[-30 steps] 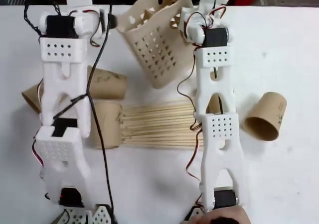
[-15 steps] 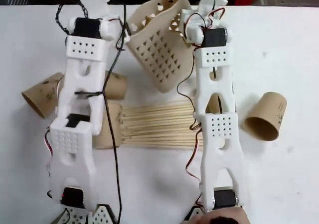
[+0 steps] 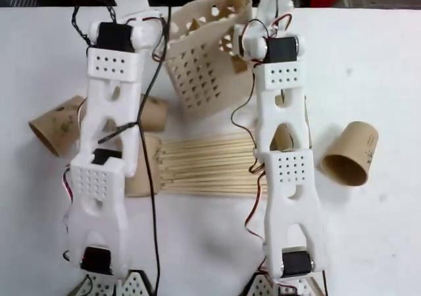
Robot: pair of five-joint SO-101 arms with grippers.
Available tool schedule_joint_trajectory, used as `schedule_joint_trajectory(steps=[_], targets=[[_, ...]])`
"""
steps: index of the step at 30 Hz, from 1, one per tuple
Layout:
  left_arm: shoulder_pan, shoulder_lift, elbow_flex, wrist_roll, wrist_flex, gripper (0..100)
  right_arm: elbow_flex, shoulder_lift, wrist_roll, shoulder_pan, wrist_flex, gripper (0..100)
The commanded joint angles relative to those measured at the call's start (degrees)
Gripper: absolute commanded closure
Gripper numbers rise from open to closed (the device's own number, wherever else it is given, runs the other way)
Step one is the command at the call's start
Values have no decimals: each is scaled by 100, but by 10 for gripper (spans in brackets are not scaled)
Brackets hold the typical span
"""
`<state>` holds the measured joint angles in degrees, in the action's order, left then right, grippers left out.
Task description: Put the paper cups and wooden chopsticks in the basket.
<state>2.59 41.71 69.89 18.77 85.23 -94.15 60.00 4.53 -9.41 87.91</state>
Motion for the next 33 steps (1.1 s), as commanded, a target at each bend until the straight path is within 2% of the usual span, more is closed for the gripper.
schedule_joint_trajectory(steps=[1, 8, 12, 17, 24, 30, 33], targets=[[110, -136, 325, -651, 44, 980, -105, -207, -668, -4, 444, 690], [286, 127, 378, -1530, 185, 979, -18, -171, -1512, 48, 1068, 684], [295, 435, 378, -2040, 167, 979, 316, -242, -1538, 198, 1068, 686], [303, 611, 387, -2558, -229, 979, 536, -242, -1547, 171, 1086, 686], [233, 620, 325, -2576, -756, 979, 1284, -224, -1530, 224, 1086, 686], [259, 1086, 387, -2576, -941, 979, 958, -382, -1213, 233, 1095, 687], [233, 1218, 387, -2576, -1046, 979, 1319, -602, -1222, 127, 1103, 687]])
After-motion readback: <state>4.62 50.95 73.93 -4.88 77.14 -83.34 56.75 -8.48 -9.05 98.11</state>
